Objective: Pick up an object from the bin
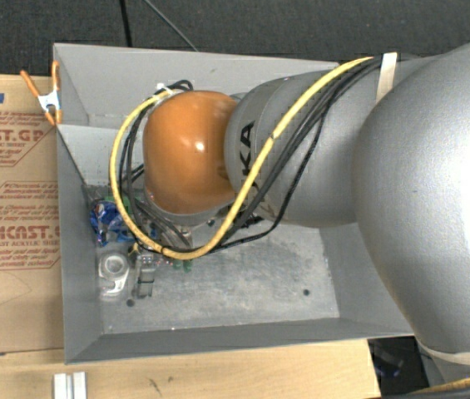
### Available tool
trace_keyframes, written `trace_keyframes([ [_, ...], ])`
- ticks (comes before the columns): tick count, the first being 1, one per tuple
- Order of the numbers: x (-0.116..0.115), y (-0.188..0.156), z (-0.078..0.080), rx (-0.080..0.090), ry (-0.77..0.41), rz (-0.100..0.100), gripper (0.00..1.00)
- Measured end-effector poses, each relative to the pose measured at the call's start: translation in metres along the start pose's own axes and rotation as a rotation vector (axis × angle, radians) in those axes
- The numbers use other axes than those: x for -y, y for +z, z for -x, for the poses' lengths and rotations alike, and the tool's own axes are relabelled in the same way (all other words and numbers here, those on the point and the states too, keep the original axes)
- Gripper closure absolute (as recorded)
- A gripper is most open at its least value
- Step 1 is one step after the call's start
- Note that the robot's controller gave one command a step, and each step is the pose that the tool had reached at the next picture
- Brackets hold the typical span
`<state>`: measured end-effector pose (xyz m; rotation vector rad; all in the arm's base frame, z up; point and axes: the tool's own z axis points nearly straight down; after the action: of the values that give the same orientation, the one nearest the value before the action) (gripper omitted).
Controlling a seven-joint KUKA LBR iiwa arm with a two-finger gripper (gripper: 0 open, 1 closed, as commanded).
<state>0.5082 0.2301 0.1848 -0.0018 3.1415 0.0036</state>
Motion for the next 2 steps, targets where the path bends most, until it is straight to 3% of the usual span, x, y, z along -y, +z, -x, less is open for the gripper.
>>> trace_keyframes([
  [1,0.0413,0.1122,0.0709,-0.004,0.097,-0.004,0.00],
  [2,0.0386,0.1076,0.0717,0.001,0.094,0.001,1.00],
])
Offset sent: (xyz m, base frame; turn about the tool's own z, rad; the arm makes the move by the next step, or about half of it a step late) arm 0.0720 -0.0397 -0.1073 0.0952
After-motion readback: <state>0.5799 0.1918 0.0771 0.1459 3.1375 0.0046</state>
